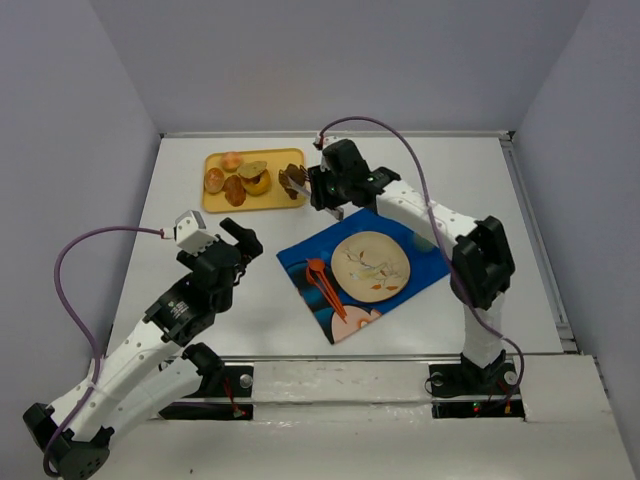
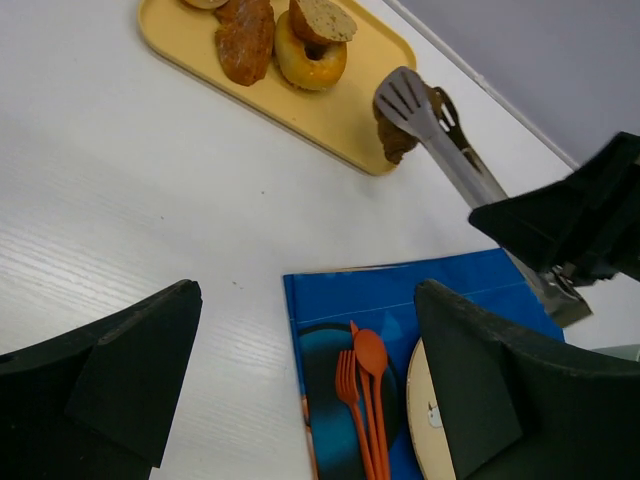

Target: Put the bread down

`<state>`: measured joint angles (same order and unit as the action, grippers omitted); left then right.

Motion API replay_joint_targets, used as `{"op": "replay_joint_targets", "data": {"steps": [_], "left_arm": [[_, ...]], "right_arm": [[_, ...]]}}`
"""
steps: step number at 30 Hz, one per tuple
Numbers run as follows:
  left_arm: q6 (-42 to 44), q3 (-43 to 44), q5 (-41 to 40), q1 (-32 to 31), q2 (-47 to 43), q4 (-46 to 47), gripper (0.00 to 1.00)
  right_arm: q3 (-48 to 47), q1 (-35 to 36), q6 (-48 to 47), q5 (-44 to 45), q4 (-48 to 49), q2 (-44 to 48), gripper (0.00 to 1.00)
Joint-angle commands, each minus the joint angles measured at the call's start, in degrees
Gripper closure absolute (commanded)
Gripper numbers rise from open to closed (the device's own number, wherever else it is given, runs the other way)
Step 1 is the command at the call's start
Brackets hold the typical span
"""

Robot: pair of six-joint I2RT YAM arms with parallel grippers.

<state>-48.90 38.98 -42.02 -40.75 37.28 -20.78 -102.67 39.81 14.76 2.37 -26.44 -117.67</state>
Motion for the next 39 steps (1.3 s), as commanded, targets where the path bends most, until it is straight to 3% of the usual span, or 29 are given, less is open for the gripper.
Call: {"op": "replay_joint_targets", "data": {"steps": [1,9,15,21,26,30,33,39], "left_arm": [[0.39,-1.01,-0.35,0.23,-0.36,2.58,0.01],[1.09,-1.89,1.67,0.24,0.34,3.9,0.01],[1.97,-2.51,3.78,0.23,0.78,5.48,0.01],[1.88,-2.77,4.23,0.23,0.78,5.48,0.01],[1.88,-2.77,4.23,0.23,0.78,5.57,0.01],[1.97,-2.77,4.14,0.24,0.87,5.57,0.01],[1.97,-2.77,4.05,0.23,0.78,5.48,0.01],[1.97,-2.68,3.96,0.23,0.78,5.48,0.01]], "right_arm": [[8.08,0.53,-1.49,4.83,6.84,15.69,0.62],[40.22,0.53,9.65,6.95,-0.44,44.58,0.62],[49.48,0.53,14.24,1.42,-12.57,57.35,0.6],[53.63,0.53,15.12,-4.56,-17.68,61.59,0.58],[52.58,0.53,15.65,-0.29,-20.05,61.95,0.4],[50.47,0.53,15.12,0.97,-21.37,60.37,0.35],[49.15,0.53,14.77,2.9,-22.16,59.75,0.34],[43.79,0.53,13.19,6.33,-21.03,59.13,0.48]]}}
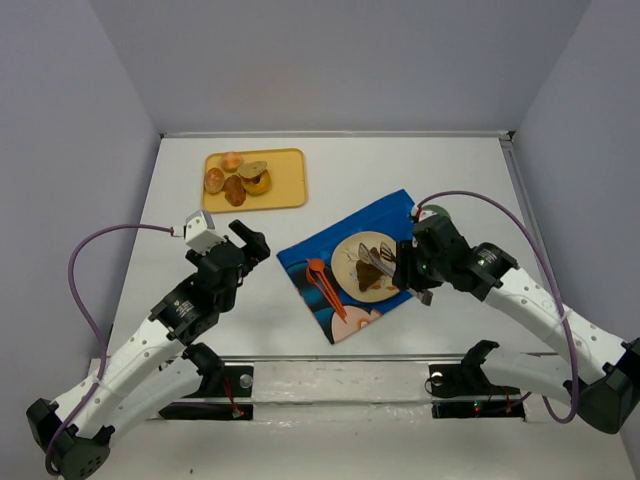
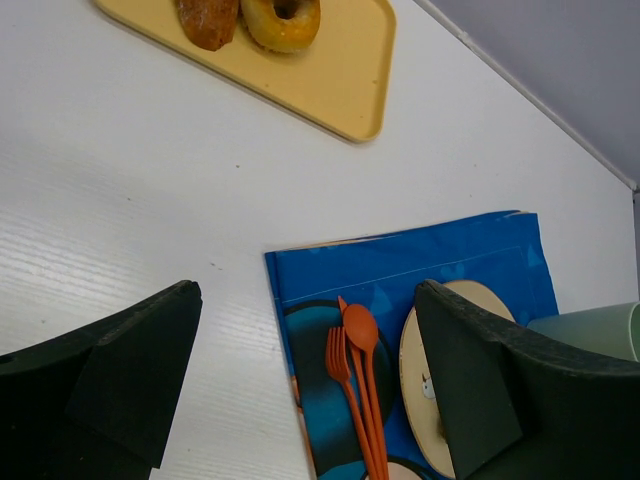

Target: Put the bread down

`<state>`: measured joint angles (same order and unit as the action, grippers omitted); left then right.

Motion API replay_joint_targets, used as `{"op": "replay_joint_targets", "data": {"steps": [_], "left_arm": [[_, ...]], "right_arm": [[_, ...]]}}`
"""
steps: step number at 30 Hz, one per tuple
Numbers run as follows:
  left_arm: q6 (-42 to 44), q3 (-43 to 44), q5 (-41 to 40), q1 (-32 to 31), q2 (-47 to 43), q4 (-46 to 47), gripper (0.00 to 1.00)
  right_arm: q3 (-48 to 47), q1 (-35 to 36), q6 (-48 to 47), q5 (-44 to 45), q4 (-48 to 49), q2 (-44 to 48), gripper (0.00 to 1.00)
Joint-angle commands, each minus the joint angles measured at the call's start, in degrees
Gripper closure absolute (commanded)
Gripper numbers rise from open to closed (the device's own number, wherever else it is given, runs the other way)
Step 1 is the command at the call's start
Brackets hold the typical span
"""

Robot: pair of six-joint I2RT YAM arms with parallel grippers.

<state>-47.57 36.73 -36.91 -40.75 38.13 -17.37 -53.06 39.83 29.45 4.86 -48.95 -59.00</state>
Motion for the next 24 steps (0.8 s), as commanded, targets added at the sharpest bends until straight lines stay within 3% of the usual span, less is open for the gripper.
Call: {"op": "replay_joint_targets", "data": {"steps": [1,7,14,19,24], "left_arm": [[0.64,-0.43,-1.24,0.23,-0.16,1.99,0.01],[0.73,-0.34,-1.24,0.23,-0.25,1.9,0.01],[0.2,-0.43,-1.68,0.23,-1.65,1.55,0.01],[-0.24,-0.52,-2.2,0.23,-2.71,1.28,0.01],[-0.94,-0.78,-2.73,0.23,-3.24,1.02,0.01]], "right_arm": [[-6.44,0.51,-1.85,3.92,2.01,0.38,0.5],[-12.85,0.51,-5.02,4.28,2.89,-2.43,0.44],[-19.01,0.51,-8.88,-0.02,9.03,-9.19,0.45],[-24.36,0.51,-11.52,-3.81,19.93,-18.5,0.45],[-35.52,0.51,-6.08,-2.58,28.99,-34.84,0.46]]}}
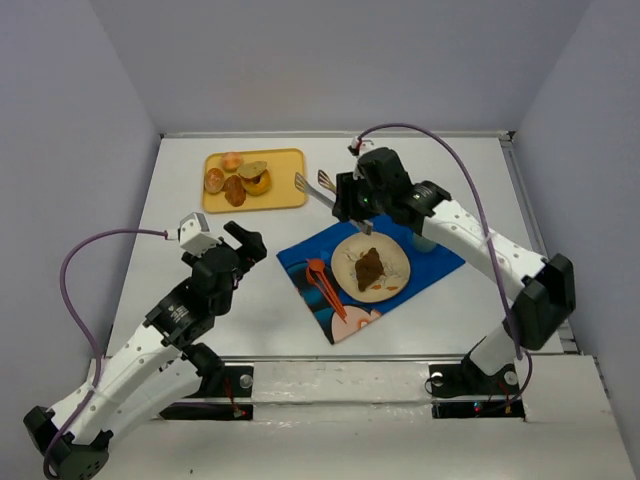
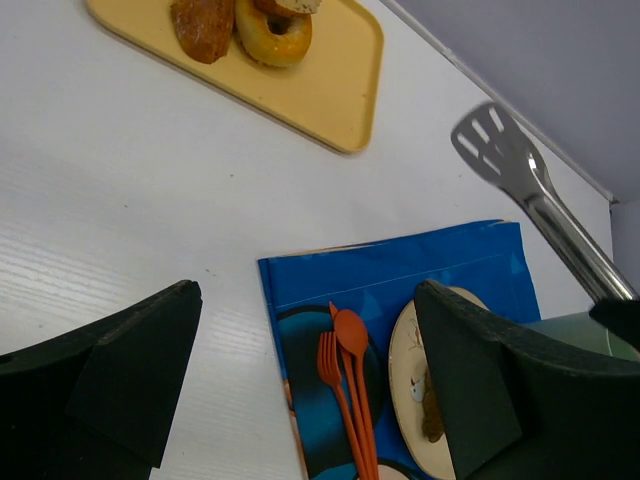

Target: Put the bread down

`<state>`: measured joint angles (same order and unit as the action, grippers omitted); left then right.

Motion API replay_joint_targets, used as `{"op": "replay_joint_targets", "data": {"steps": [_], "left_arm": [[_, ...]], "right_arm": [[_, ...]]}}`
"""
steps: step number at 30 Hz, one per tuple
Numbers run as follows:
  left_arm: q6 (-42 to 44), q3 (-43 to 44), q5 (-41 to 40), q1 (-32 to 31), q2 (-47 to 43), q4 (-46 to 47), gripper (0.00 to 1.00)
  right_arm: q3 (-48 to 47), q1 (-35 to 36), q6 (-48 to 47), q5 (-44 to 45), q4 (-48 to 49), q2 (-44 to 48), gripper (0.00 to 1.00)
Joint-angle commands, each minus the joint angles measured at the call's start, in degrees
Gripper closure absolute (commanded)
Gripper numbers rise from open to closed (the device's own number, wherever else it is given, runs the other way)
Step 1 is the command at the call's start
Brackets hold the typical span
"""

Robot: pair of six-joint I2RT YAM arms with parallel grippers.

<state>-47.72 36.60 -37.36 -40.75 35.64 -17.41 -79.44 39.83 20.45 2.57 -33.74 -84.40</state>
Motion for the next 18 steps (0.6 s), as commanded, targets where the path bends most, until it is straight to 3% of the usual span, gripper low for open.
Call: {"op": "replay_joint_targets", "data": {"steps": [1,5,7,9,18], "left_arm": [[-0.79,-0.57,-2.54,0.32,-0.83,0.97,0.01],[-0.88,-0.48,-2.98,0.23,-0.75,0.8,0.01],[-0.97,-0.48,-3.5,0.23,-0.57,0.62,0.01],[-0.97,-0.3,-3.94,0.24,-0.22,0.53,0.01],[-0.97,0.05,-4.12,0.32,0.49,0.27,0.01]], "right_arm": [[-11.33,0.51,3.63,-0.28,14.39,-11.99,0.46],[-23.63,0.51,4.52,-2.74,16.6,-25.17,0.45],[-32.06,0.51,0.67,-13.16,15.29,-32.65,0.43],[-39.52,1.21,-3.36,-13.99,14.15,-38.17,0.43],[-52.56,6.21,-29.46,-0.31,13.0,-49.01,0.43]]}}
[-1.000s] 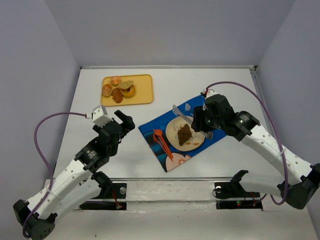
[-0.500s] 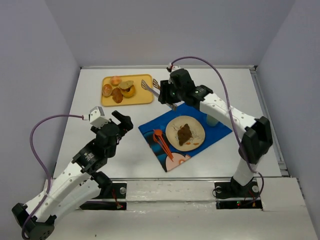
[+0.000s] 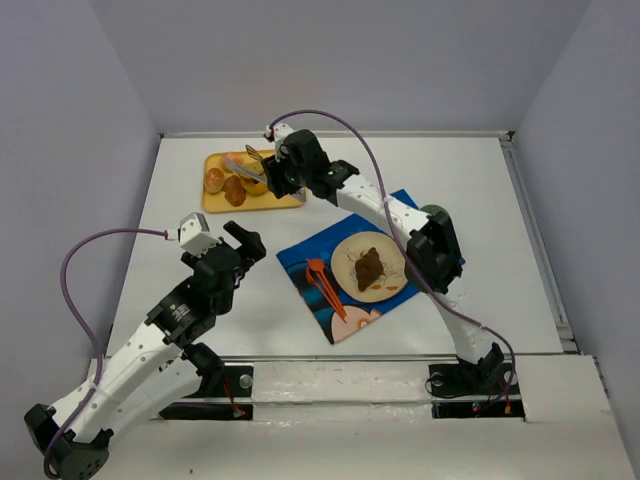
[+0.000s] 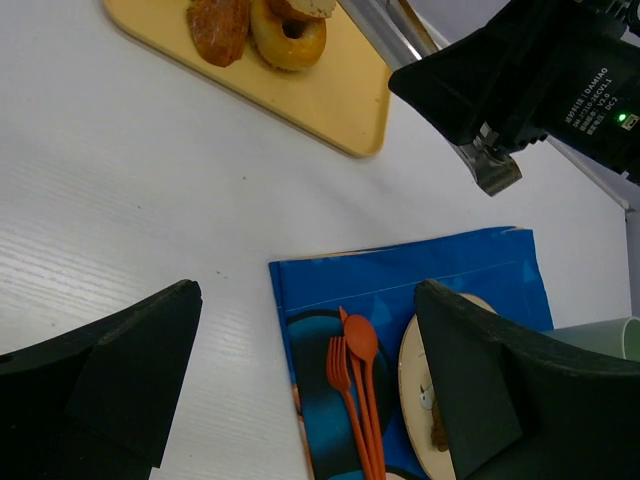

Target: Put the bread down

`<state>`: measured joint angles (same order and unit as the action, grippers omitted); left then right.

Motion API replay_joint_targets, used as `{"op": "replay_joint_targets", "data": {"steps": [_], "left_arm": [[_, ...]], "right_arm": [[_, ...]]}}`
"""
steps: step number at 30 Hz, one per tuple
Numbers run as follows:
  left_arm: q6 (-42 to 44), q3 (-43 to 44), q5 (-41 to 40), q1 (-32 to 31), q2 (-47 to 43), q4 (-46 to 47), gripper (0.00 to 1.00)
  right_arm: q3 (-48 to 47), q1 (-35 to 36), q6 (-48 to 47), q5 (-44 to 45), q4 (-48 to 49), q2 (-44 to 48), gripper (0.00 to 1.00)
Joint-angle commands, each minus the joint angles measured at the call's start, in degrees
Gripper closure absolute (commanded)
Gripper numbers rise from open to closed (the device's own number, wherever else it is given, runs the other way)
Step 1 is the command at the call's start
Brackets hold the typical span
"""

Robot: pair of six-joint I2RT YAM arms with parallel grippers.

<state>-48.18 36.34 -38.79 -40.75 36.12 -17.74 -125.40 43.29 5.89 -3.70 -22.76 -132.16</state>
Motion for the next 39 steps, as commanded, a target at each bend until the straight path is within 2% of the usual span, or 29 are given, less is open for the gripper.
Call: {"op": "replay_joint_targets", "data": {"steps": [1,5,8,13,18,23,26,28,29,34,39], "left_arm": [[-0.51,0.14,-2.79,0.24,-0.08,0.69,0.01],[-0.6,0.05,-2.88,0.32,-0.61,0.69,0.01],[-0.68,0.05,-2.96,0.23,-0.7,0.51,0.01],[-0.95,-0.13,-2.88,0.23,-1.14,0.6,0.01],[-0.77,-0.3,-2.61,0.23,-1.14,0.77,0.01],[-0.77,-0.39,-2.7,0.32,-1.23,0.77,0.01],[-0.86,-0.48,-2.79,0.24,-1.4,0.69,0.01],[-0.86,-0.48,-2.79,0.23,-1.4,0.77,0.01],[-0.86,-0.48,-2.79,0.23,-1.49,0.69,0.01],[-0.86,-0.48,-2.79,0.24,-1.84,0.69,0.01],[-1.04,-0.65,-2.53,0.23,-2.37,0.69,0.01]], "right_arm": [[-7.39,2.77,-16.94,6.77,1.76,-2.13,0.43],[-9.68,4.17,-22.32,10.46,1.58,-4.77,0.44],[-11.96,4.17,-24.43,11.7,0.88,-6.97,0.48],[-13.37,4.17,-25.4,12.58,-0.17,-9.34,0.5],[-14.08,4.17,-26.36,17.32,-0.44,-10.84,0.5],[-13.46,4.17,-26.46,16.8,-0.88,-11.1,0.49],[-13.29,4.17,-26.19,16.89,-0.79,-11.02,0.58],[-13.03,4.17,-25.75,16.89,-0.88,-10.4,0.7],[-12.85,4.17,-25.58,16.19,-0.79,-10.05,0.73],[-9.95,4.7,-24.61,14.87,1.66,-5.92,0.78],[-0.3,5.23,-22.51,19.08,10.09,3.3,0.82]]}}
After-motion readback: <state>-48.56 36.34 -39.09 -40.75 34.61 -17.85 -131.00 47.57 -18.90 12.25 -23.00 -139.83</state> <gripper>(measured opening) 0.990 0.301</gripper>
